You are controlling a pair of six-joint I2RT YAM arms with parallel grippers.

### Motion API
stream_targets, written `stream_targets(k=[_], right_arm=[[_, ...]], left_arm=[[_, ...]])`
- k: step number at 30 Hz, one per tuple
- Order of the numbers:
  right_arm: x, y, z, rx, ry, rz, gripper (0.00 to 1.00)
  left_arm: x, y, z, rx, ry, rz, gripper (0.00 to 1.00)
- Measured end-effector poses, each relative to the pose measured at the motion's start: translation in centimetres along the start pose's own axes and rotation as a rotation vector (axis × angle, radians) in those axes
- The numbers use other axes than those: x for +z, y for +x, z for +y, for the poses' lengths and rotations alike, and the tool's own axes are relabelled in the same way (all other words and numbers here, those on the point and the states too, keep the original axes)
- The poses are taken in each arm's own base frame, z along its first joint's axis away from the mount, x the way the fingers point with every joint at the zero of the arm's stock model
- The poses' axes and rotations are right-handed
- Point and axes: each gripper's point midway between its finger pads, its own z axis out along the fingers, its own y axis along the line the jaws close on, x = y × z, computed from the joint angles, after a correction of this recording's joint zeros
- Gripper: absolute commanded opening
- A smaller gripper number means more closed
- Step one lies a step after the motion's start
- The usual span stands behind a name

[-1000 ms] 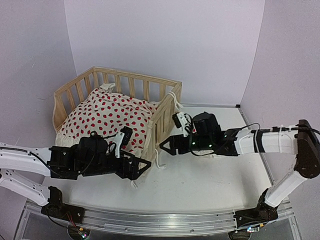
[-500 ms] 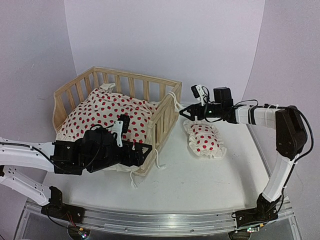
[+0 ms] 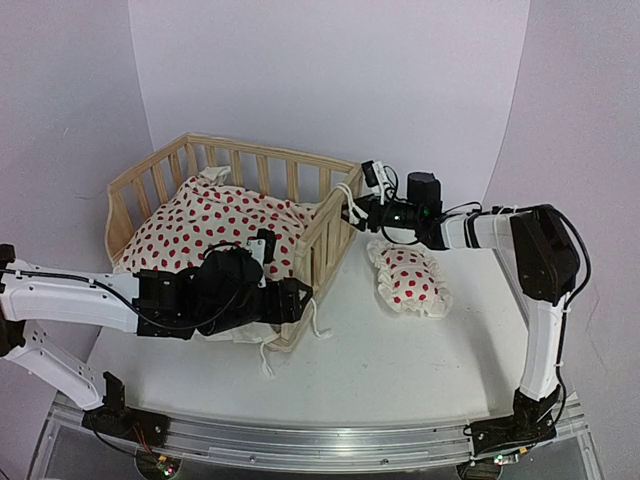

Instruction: Set up the pet bed

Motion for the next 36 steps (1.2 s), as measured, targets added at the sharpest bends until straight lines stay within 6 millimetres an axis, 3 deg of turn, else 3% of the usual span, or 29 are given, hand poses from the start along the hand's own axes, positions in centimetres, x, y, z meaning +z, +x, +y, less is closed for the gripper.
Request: stream_targets(k=[3,5,6,9,15,20,24,25,27,29,31,33,36], right_arm=[[0.4,-1.2,0.8,-0.029,-0.007,-0.056,0.32],[0.5,-1.4,0.9,-0.079,0.007,-0.087,0.08],[0.3,-1.6,0.7,-0.185,0.033,-0.115,0.00],[-0.4,-1.4,0.7,-0.343,0.105,-0.154,0.00],[-5.4,0.5,3.4,-0.299,0.261,-0.135,0.00],[-10.1,2.3,5.4,-0.258,0.487,-0.130,0.00],[-12.3,3.0,5.9,-0.218,0.636,-0.155,0.00],[-12.4,3.1,6.0,-0.211,0.661,-0.160,0.04],[-12.4,3.2,6.1,-0.201,0.688,-0.162,0.30],[-12.2,3.3,6.1,-0.179,0.708,-0.132,0.50],[-11.4,3.8,6.1,-0.089,0.728,-0.044,0.63],[-10.8,5.2,7.0,-0.028,0.706,0.083,0.68],[-12.3,8.0,9.6,0.035,0.671,0.255,0.78]], left_arm=[[0.7,-0.8,0.4,-0.025,-0.024,-0.002,0.61],[1.1,-0.8,0.8,-0.038,-0.039,0.000,0.57],[1.2,-0.8,0.8,-0.042,-0.038,0.005,0.54],[1.2,-0.5,0.8,-0.049,-0.031,0.022,0.47],[-0.1,1.0,-1.2,-0.043,0.077,0.129,0.32],[-0.5,1.4,-1.3,0.076,0.116,0.166,0.28],[0.0,0.4,-0.1,0.156,0.109,0.157,0.30],[0.0,0.3,0.0,0.169,0.114,0.159,0.35],[-0.2,0.2,0.1,0.176,0.123,0.166,0.57],[-0.5,0.2,0.8,0.146,0.110,0.179,0.75],[-0.8,0.2,2.0,0.108,0.106,0.185,0.82],[-1.6,0.6,3.1,0.070,0.111,0.178,0.85],[-3.9,2.0,5.7,0.003,0.127,0.164,0.86]])
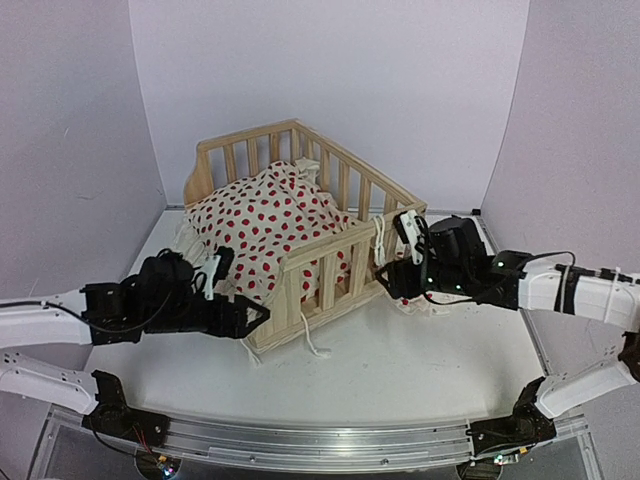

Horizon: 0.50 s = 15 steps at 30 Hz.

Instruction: Set up the pet bed

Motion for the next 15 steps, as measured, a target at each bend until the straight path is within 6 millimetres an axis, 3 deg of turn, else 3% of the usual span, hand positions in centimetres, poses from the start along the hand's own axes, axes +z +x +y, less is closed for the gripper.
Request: stream_targets(k=[3,6,8,10,15], right_arm=[[-3.0,3.7,0.3,-0.015,-0.013,0.140,0.87],[-5.1,7.8,0.8,-0.032,-0.058,0.249,0.87],[-5.2,10.2,1.7,-0.046,-0.102,0.306,0.87],[-4.9,13.0,3.9,-0.088,-0.175,0.361,0.86],[-2.5,18.4,10.1,-0.227,-0.339,0.405,0.82]], left_arm=[[-1.5,3.0,2.8,-0.075,0.005,-0.008,0.91],[-1.2,6.7,5.9,-0.147,-0.023,0.020,0.90],[-0.5,9.2,8.0,-0.181,-0.064,0.062,0.85],[0.4,10.9,9.3,-0.195,-0.097,0.089,0.78],[2.4,11.8,11.1,-0.156,-0.094,0.008,0.64]])
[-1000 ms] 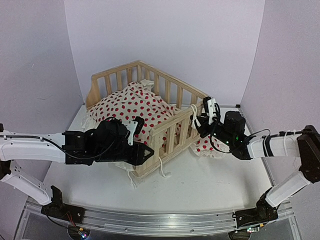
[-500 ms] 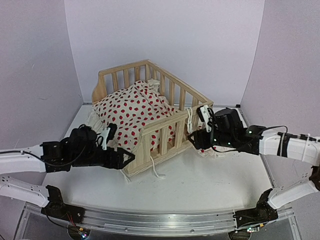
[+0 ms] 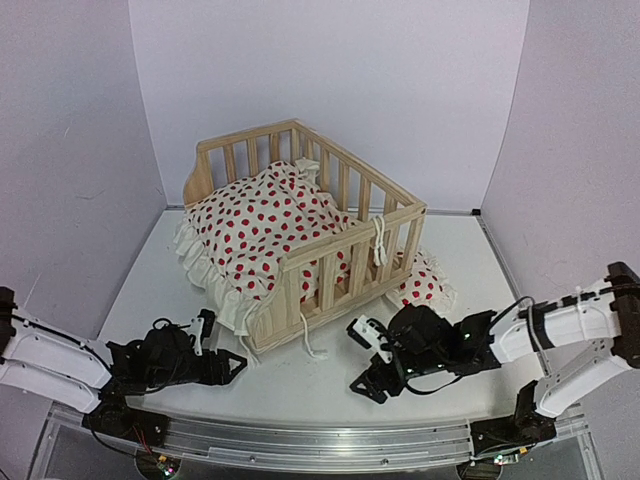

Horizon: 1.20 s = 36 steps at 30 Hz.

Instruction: Set up the pet bed

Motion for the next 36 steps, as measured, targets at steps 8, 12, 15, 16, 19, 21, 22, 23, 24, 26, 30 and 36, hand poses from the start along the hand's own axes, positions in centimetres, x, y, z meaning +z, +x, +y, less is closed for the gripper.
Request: stream_targets(k=[8,12,15,16,19,21,22,23,24,26,30,36], right_arm=[[6.1,-2.1,1.0,-0.087,0.032,-0.213,0.71],[7.8,-3.3,1.2,-0.113,0.071,-0.333,0.66],[8.5,-4.3,0.8,-0.129,0.109,-0.400,0.63],[8.6,-4.7,0.7,-0.134,0.121,-0.422,0.62],[8.8,-6.6,0.8,-0.147,0.146,-0.490,0.57],[9.1,-8.0,0.9,-0.153,0.159,-0.538,0.51],[9.3,-8.4,1.0,-0.158,0.164,-0.555,0.47],[9.5,-8.7,1.0,-0.162,0.169,-0.566,0.43],[9.7,-8.9,1.0,-0.167,0.173,-0.575,0.39],[10.0,-9.0,0.9,-0.176,0.180,-0.582,0.32],[10.1,-9.1,0.9,-0.171,0.183,-0.593,0.10],[8.6,-8.2,1.8,-0.097,0.125,-0.530,0.00]], left_arm=[[2.1,-0.8,0.3,0.157,-0.013,-0.115,0.50],[3.0,-0.7,-0.1,0.210,0.015,-0.150,0.41],[3.5,-0.8,-0.6,0.238,0.045,-0.175,0.31],[3.7,-0.8,-0.7,0.247,0.055,-0.182,0.25],[3.9,-1.2,-1.4,0.269,0.085,-0.214,0.10],[3.8,-1.8,-2.0,0.272,0.106,-0.241,0.05],[3.7,-2.1,-2.4,0.265,0.119,-0.256,0.02],[3.6,-2.3,-2.7,0.258,0.131,-0.267,0.00],[3.4,-2.4,-2.8,0.245,0.141,-0.272,0.00],[2.9,-2.4,-3.1,0.208,0.166,-0.271,0.00],[2.0,-1.3,-3.9,0.086,0.251,-0.200,0.00],[0.8,1.2,-7.4,-0.094,0.433,-0.019,0.00]])
